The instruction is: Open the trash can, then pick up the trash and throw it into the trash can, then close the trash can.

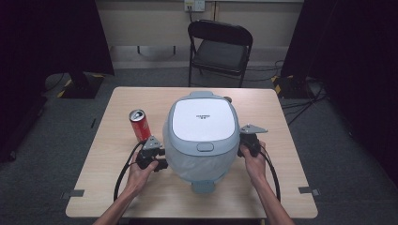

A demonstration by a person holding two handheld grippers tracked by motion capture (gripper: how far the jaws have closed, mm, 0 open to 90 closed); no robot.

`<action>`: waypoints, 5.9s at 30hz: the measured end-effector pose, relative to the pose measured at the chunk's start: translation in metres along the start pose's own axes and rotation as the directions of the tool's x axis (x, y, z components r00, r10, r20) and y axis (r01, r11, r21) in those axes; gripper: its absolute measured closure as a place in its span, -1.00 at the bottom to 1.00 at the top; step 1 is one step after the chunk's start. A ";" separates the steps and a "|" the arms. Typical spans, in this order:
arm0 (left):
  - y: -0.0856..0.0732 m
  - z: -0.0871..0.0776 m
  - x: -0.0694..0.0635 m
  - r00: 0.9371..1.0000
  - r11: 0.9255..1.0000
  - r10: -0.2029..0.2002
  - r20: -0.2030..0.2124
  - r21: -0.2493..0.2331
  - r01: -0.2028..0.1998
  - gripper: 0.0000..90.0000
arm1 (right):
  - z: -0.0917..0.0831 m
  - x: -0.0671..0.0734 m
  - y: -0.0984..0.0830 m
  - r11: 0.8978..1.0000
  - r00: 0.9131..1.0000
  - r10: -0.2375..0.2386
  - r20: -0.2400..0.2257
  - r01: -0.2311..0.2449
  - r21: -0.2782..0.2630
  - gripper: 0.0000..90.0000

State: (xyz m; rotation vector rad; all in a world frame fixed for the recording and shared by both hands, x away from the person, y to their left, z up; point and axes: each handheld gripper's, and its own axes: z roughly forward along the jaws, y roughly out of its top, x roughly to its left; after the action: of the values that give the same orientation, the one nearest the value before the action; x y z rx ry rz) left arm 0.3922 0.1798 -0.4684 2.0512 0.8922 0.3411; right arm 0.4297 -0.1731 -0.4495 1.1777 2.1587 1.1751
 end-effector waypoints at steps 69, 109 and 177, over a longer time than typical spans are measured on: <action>0.108 -0.150 -0.040 0.962 0.907 0.123 0.243 -0.420 -0.010 0.99 | -0.045 -0.014 -0.091 0.988 0.996 0.003 0.090 -0.017 0.153 -0.73; 0.131 -0.098 -0.094 0.871 0.933 0.250 0.424 -0.346 -0.099 0.90 | -0.045 -0.014 -0.091 0.988 0.996 0.001 0.085 -0.014 0.154 -0.74; 0.010 -0.010 0.117 0.958 0.987 -0.145 -0.246 -0.098 0.125 -0.31 | -0.045 -0.014 -0.091 0.988 0.996 0.002 0.084 -0.015 0.154 -0.74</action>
State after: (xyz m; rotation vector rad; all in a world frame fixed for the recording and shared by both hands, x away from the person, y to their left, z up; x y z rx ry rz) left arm 0.4742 0.2637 -0.4639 1.8873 1.1474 0.5634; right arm 0.3633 -0.2329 -0.5004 1.2784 2.2154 0.9585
